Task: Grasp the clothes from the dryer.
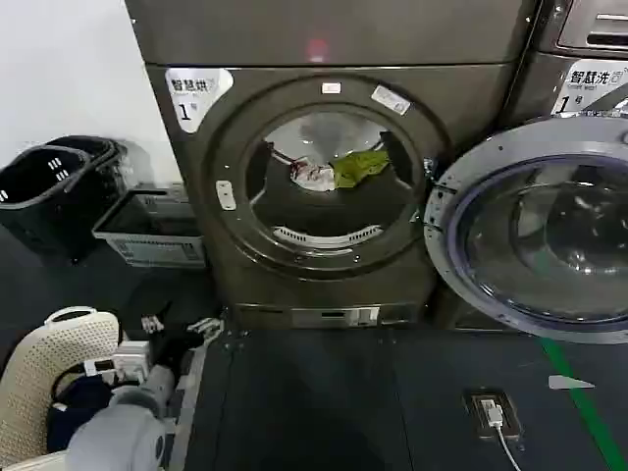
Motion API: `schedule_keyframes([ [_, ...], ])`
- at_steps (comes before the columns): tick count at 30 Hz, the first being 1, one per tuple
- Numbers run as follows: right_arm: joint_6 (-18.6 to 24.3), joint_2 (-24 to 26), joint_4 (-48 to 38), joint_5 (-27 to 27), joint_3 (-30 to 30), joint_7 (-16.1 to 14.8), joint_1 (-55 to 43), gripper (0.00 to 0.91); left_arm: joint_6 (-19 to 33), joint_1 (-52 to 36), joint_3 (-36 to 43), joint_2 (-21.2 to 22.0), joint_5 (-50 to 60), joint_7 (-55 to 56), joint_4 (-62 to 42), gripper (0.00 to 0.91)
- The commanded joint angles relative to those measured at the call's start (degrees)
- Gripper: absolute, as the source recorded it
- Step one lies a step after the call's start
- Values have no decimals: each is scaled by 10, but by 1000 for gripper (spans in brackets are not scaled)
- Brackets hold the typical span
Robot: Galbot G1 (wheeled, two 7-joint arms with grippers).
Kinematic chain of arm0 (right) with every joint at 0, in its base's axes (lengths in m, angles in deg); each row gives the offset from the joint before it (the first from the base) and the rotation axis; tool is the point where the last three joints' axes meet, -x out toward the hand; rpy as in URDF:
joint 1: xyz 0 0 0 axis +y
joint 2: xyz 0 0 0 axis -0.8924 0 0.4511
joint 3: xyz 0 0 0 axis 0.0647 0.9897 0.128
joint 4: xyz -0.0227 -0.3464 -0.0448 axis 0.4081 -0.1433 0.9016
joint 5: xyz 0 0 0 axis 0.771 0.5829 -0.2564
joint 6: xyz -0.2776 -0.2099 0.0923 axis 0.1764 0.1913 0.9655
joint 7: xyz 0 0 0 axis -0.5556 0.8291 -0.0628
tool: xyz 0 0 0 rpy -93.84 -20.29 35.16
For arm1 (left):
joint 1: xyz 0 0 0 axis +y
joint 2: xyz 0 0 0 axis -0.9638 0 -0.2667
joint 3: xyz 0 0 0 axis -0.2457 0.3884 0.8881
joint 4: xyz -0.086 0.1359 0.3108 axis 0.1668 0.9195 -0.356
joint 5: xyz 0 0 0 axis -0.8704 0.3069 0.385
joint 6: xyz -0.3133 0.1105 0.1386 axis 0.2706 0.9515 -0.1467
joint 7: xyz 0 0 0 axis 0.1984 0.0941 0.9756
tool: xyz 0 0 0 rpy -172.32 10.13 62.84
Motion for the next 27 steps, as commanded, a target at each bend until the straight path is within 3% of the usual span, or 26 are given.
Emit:
schedule_keyframes([
  [1, 54, -2, -9, -11, 14, 14, 0, 907, -28, 0, 2, -1, 2, -2, -1, 907],
  [27, 50, 0, -19, -38, 6, 27, 7, 907, -28, -3, 13, 1, 2, -3, 0, 907],
])
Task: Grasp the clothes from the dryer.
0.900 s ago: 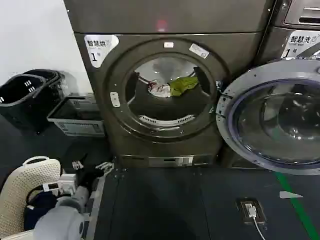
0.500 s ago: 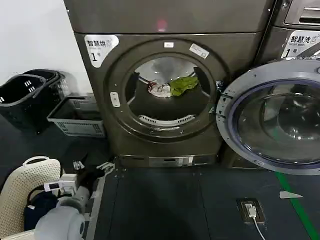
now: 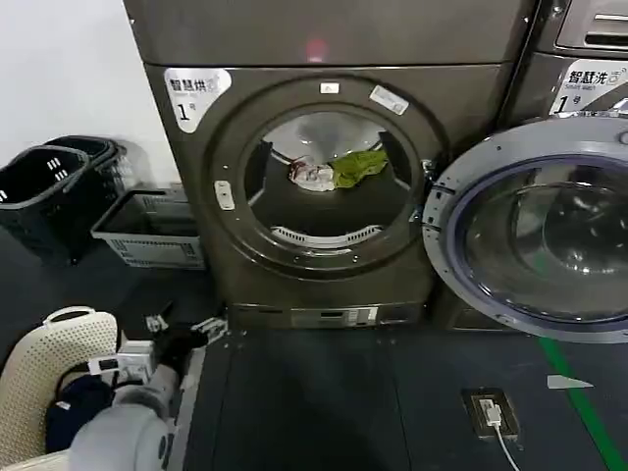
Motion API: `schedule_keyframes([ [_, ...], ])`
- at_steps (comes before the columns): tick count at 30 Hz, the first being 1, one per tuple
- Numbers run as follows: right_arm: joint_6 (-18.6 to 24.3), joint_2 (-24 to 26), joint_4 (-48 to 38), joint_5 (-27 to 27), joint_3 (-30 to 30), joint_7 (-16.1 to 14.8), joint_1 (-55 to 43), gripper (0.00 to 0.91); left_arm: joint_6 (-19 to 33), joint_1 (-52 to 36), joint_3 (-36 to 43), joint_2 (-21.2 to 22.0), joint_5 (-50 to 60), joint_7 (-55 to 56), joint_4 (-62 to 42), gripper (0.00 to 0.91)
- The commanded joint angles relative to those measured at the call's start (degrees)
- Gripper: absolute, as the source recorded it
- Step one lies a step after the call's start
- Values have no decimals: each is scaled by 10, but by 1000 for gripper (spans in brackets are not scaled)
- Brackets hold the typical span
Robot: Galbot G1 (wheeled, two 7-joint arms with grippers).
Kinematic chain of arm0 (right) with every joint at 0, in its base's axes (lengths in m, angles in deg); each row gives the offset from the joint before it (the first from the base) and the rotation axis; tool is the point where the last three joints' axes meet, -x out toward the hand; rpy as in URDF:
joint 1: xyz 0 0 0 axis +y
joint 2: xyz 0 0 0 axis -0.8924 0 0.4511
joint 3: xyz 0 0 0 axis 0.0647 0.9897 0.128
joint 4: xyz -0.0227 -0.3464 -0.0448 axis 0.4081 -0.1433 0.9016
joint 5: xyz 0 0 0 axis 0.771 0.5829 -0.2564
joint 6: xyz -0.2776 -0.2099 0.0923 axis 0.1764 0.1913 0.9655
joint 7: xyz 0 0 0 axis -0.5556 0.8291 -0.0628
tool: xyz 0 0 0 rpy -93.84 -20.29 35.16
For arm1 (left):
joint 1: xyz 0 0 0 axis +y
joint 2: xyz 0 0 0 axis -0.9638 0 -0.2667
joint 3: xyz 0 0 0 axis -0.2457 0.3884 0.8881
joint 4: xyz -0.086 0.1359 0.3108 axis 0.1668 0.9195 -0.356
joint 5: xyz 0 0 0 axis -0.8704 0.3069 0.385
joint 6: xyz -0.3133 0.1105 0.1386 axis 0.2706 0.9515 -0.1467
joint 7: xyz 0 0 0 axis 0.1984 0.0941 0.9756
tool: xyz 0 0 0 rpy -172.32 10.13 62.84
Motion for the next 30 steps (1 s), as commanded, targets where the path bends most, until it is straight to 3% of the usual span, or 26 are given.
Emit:
schedule_keyframes([
  [1, 3, 0, -3, -3, -1, 3, 0, 907, -28, -1, 2, 2, 0, 0, -1, 907],
  [30, 5, -6, -9, -1, 2, 3, -5, 907, -28, -3, 12, 2, -15, 15, -2, 907],
])
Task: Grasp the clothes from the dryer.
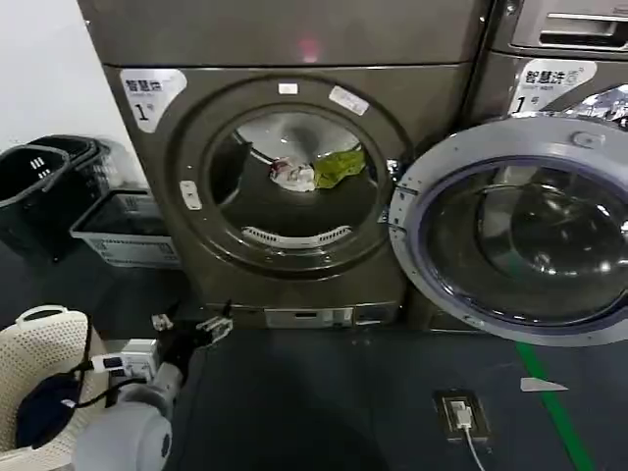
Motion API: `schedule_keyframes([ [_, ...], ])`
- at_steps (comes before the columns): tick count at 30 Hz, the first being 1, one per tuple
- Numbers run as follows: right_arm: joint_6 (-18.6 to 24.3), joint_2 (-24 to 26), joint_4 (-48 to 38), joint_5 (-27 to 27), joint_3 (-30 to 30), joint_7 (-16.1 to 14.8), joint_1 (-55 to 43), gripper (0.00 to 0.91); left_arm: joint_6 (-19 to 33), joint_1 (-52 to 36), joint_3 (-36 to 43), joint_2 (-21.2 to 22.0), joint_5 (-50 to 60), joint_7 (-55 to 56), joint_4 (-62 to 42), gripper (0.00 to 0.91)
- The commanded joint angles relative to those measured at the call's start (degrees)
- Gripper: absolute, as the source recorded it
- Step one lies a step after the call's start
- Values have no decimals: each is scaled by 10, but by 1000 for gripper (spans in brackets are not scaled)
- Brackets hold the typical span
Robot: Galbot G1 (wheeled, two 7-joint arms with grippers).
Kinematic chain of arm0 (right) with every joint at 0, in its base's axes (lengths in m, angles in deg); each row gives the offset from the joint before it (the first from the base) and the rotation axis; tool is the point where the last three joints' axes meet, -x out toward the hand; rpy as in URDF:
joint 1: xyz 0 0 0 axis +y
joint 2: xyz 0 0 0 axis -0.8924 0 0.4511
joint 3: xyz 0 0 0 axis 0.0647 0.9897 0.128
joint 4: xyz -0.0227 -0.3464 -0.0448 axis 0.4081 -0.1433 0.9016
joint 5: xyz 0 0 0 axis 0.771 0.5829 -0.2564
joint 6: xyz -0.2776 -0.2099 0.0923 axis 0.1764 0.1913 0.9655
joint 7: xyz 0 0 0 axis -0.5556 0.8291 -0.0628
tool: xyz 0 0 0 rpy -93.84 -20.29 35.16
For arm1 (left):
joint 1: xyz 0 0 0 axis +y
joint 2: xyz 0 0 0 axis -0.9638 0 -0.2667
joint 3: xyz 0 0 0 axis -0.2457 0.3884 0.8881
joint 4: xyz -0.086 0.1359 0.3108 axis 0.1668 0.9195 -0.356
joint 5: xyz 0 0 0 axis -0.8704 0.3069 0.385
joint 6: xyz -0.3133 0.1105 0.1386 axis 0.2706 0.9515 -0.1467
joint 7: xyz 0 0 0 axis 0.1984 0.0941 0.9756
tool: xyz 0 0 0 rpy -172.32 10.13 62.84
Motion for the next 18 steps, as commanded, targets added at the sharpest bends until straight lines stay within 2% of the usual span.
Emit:
schedule_keyframes([
  [1, 2, -2, 0, 0, 2, 1, -1, 907, -28, -1, 1, 2, 0, 1, 0, 907],
  [11, 5, -5, -3, 0, 1, -1, -1, 907, -28, 0, 4, 2, 9, -4, 2, 907],
  [18, 24, -5, -10, 0, 1, 5, -1, 907, -28, 0, 7, 1, 10, -6, 3, 907],
])
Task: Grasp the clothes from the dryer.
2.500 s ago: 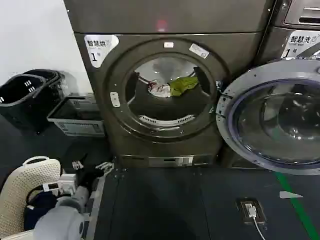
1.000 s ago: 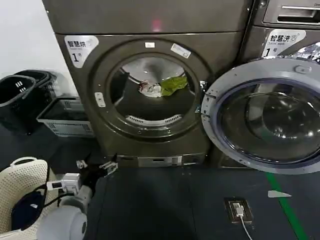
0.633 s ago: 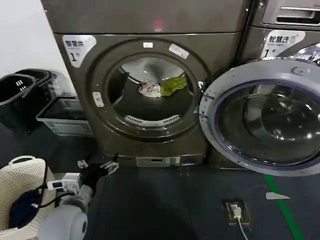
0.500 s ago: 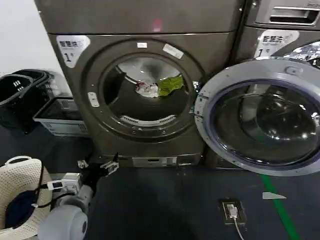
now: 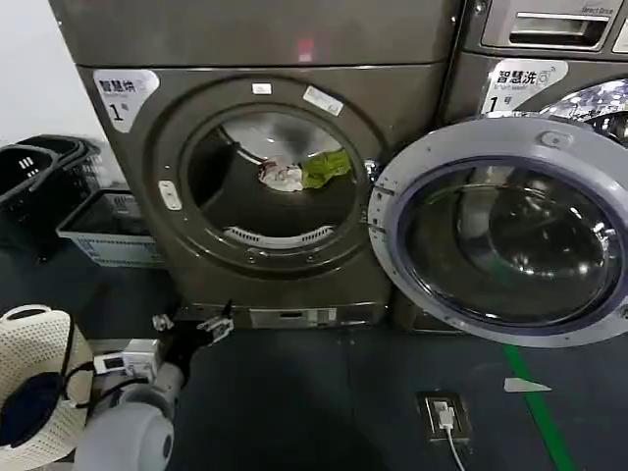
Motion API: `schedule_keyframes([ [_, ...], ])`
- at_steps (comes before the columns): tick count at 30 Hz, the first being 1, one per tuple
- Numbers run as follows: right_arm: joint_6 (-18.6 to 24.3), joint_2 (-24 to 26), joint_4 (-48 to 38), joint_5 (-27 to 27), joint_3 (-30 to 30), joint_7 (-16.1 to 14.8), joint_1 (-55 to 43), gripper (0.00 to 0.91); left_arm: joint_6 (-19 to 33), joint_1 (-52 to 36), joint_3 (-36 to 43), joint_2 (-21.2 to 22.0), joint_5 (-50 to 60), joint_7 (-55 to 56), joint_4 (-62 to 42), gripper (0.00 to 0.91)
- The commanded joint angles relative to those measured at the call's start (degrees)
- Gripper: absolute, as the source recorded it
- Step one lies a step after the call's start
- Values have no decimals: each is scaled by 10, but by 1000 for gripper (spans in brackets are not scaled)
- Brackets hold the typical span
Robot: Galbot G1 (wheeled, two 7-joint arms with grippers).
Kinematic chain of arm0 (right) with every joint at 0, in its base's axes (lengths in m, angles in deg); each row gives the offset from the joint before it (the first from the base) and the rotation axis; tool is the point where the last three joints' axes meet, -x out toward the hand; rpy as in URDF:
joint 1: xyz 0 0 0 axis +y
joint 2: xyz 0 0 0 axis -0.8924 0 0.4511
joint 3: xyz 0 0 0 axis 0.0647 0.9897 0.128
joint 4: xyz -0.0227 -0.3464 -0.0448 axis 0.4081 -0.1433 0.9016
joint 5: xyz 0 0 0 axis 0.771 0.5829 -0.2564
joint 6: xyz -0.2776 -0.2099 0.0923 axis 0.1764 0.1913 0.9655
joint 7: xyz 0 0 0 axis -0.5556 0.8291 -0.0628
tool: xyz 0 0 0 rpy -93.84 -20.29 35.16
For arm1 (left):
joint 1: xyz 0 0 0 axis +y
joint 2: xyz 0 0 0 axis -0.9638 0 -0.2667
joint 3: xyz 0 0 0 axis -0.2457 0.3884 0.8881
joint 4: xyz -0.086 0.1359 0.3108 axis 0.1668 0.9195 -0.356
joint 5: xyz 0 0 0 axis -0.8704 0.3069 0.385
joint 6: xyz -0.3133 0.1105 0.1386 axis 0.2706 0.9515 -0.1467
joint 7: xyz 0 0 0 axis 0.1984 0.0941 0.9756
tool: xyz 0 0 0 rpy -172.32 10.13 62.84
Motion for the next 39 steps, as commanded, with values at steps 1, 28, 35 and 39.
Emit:
schedule_keyframes([
  [1, 16, -1, -4, -2, -1, 5, 0, 907, -28, 0, 1, 0, 3, -1, 2, 907],
  [28, 21, 0, -7, -31, -3, 29, 3, 907, -28, -7, 14, -7, 11, 1, -2, 907],
  [35, 21, 2, -4, -31, -3, 28, 5, 907, -28, -12, 15, -8, 12, 3, -9, 907],
  [39, 21, 2, -5, -31, -4, 28, 6, 907, -28, -13, 15, -8, 12, 3, -10, 907],
])
